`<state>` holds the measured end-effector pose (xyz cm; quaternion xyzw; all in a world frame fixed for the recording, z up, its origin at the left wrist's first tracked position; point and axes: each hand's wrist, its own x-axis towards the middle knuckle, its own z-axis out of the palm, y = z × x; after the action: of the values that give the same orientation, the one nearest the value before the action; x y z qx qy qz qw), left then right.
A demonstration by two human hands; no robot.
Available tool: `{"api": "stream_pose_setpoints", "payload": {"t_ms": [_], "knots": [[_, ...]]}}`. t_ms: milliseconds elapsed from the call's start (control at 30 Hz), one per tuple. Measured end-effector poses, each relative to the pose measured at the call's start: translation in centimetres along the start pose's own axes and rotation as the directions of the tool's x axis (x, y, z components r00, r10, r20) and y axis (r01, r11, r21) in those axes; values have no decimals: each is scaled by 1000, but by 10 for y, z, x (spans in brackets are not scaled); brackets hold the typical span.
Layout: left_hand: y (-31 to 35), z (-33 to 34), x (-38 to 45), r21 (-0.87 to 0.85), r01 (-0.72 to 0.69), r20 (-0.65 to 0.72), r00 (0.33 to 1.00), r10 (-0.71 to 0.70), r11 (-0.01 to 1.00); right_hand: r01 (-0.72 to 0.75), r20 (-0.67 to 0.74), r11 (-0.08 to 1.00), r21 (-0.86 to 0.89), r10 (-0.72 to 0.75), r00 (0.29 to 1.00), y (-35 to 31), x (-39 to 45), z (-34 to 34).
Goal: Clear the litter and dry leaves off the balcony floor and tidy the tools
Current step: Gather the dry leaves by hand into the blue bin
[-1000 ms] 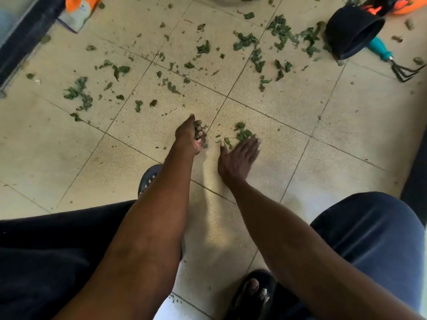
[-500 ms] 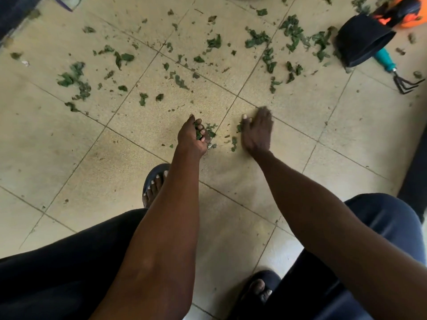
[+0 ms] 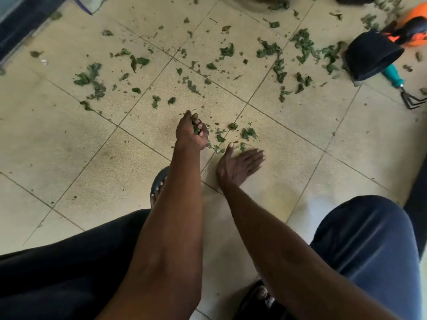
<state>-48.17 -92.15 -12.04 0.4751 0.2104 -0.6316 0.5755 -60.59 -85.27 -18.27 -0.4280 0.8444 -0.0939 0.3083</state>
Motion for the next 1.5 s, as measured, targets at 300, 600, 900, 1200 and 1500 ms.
{"api": "stream_pose_setpoints", "payload": {"t_ms": [300,600,900,1200,1500], "knots": [[28,-34,-2,-83,-63,-43,997,60,995,517,33,849,109,-523,852,-54,48,-3],[51,-56,-3,-186,-110,-84,992,96,976,947,775,-295,-126,-625,-91,24,42,-15],[65,-68,-10,-199,-162,-125,982,139,967,966,620,21,-257,-763,182,-36,52,-12],[75,-79,-11,-221,-186,-148,977,156,957,937,588,77,-342,-760,277,-66,59,12],[96,-86,-15,-240,-250,-191,960,207,938,986,617,-32,-166,-783,78,-121,-1,59]]}}
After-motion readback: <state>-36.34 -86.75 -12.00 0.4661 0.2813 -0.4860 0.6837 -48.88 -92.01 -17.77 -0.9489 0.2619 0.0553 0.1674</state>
